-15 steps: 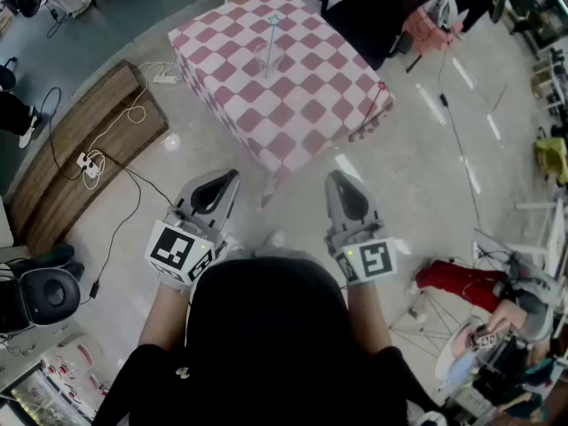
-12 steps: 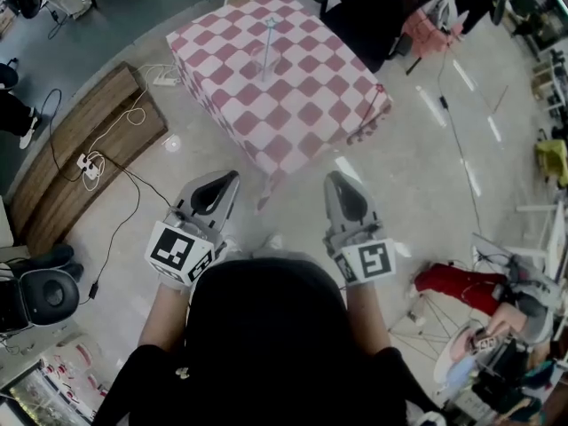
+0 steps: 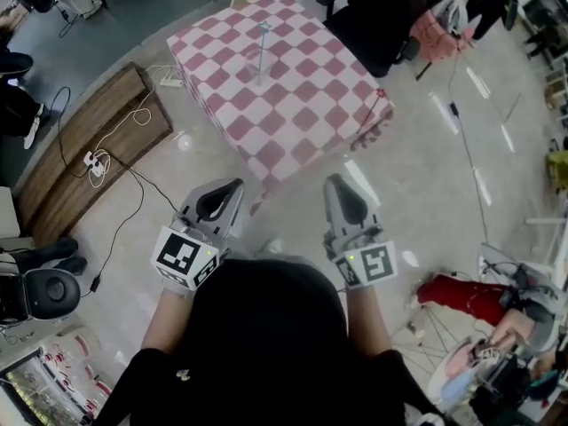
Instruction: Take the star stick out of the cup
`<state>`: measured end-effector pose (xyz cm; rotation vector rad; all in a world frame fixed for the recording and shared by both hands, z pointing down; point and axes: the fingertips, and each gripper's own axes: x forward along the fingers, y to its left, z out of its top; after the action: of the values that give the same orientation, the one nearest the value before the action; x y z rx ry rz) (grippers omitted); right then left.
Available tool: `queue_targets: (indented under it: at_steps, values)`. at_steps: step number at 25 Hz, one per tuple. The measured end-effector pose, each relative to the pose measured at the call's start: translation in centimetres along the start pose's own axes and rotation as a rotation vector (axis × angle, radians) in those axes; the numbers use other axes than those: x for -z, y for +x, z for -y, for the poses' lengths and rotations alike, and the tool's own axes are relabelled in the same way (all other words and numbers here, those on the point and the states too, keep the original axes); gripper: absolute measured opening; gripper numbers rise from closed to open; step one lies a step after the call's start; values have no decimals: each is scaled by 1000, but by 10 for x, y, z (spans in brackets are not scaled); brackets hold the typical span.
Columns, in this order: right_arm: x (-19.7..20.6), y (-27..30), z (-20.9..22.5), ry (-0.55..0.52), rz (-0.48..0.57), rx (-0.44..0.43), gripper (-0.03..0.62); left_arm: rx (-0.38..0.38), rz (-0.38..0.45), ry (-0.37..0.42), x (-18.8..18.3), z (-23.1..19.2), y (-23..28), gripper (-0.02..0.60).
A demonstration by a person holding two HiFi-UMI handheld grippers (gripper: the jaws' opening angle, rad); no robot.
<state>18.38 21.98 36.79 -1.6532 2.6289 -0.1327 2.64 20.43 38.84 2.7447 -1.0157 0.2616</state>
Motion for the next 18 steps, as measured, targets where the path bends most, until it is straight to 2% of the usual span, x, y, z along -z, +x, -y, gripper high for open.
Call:
queue_targets:
  at_steps: [7,12,18]
  values:
    - [15,14,17,36,-29,15,38,-8,-31,-17,13,-15,17,40]
    - [23,45,30,46,-54,42,38,4,-35,-40,14,-51,37,40]
    - [19,103,39,17,-77,78,38,56,-30,-56,2,-108,64,38]
